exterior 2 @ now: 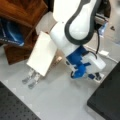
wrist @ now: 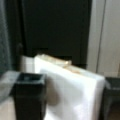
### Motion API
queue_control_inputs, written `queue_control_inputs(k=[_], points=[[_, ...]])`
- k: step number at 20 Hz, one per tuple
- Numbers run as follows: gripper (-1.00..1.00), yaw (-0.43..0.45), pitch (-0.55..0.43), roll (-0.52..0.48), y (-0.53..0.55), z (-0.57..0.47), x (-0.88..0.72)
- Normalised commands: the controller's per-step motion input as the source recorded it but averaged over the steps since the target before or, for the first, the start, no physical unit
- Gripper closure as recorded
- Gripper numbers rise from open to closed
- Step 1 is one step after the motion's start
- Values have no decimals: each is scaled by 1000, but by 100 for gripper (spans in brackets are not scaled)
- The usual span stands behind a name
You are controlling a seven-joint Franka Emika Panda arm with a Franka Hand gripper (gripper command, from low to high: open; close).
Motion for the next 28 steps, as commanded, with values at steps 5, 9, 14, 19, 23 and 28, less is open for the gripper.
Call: queue_control_inputs(k=[5,9,14,19,23,28], points=[[100,-69,-61,147,65,-163,-88],[100,-65,-58,112,78,-162,-78],[100,-54,-69,86,191,-77,-26],[100,33,-61,121,391,163,-23],[100,129,-64,73,611,440,5],[100,200,-74,39,756,570,2]])
